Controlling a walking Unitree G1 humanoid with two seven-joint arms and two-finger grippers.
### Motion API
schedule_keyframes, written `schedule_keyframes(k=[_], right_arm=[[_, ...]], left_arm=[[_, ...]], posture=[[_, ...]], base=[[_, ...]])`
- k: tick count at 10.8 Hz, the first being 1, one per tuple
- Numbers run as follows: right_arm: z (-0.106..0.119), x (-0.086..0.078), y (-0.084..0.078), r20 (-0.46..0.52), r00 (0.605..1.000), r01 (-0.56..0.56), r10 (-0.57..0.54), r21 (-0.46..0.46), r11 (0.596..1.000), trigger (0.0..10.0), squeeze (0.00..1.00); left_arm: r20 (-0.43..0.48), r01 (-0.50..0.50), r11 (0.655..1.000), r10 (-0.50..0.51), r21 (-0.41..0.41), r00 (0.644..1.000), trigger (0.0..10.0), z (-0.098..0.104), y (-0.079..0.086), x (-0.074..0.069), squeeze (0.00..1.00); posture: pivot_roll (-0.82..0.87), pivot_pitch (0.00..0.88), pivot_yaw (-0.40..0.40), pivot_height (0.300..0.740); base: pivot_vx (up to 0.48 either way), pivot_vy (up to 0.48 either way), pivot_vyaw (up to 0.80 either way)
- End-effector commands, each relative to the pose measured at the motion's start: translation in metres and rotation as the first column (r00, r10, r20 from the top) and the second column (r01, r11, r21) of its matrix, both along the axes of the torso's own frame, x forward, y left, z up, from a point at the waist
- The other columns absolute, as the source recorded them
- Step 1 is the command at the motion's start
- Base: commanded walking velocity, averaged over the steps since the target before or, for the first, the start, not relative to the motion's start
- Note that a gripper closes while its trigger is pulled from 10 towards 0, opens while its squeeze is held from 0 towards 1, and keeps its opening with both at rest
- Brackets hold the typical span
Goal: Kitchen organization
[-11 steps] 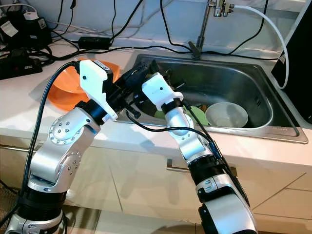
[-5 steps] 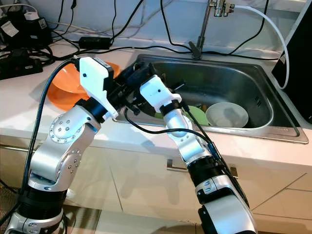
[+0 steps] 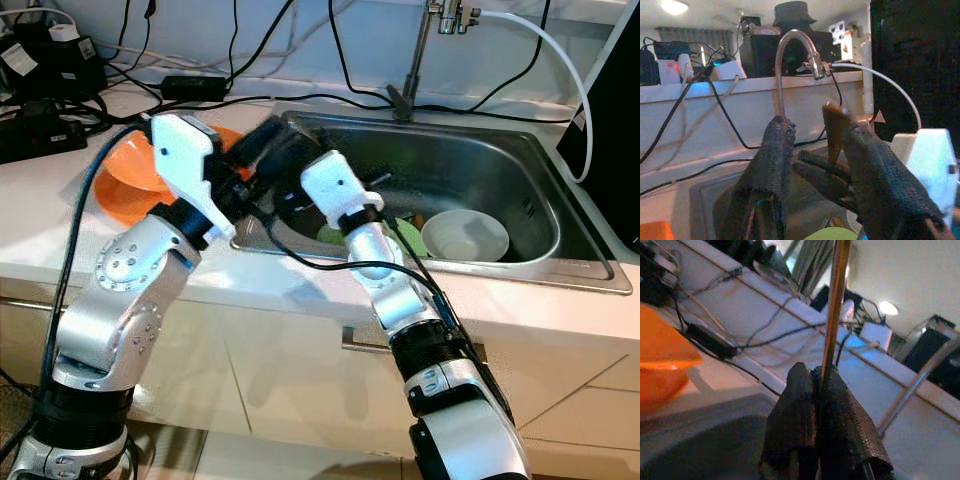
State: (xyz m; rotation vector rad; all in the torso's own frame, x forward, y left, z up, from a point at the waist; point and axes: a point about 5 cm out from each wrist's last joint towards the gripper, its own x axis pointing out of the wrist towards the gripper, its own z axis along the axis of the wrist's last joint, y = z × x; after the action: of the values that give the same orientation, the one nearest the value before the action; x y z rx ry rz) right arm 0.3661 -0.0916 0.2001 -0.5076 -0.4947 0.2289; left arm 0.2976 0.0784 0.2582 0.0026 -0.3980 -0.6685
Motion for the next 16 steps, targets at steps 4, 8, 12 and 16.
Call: schedule_keyframes(k=[4, 8, 12, 16], right_arm=[[0.012, 0.017, -0.023, -0.025, 0.991, 0.129, -0.129, 0.034, 0.991, 0.0, 0.00], [0.015, 0.043, -0.066, -0.276, 0.914, 0.351, -0.297, 0.173, 0.920, 10.0, 0.00], [-0.007, 0.047, -0.059, -0.482, 0.854, 0.332, -0.194, 0.218, 0.918, 10.0, 0.00], [-0.040, 0.041, -0.054, -0.652, 0.746, 0.364, -0.136, 0.229, 0.903, 10.0, 0.00]], left_arm=[[0.002, -0.003, 1.000, 0.003, -0.024, 1.000, 10.0, 0.004, 0.002, -0.003, 0.00], [-0.099, -0.024, 0.998, 0.030, 0.059, 0.995, 10.0, -0.018, 0.007, -0.004, 0.00], [-0.277, 0.077, 0.972, -0.012, 0.224, 0.961, 10.0, -0.057, -0.003, -0.011, 0.00], [-0.327, 0.107, 0.966, -0.024, 0.237, 0.945, 10.0, -0.067, -0.009, -0.016, 0.00]], posture=[[0.24, 0.036, 0.000, 0.740], [0.26, 0.038, -0.010, 0.740], [0.27, 0.042, -0.012, 0.740], [0.27, 0.045, -0.016, 0.740]], base=[[0.000, 0.000, 0.00], [0.000, 0.000, 0.00], [0.000, 0.000, 0.00], [0.000, 0.000, 0.00]])
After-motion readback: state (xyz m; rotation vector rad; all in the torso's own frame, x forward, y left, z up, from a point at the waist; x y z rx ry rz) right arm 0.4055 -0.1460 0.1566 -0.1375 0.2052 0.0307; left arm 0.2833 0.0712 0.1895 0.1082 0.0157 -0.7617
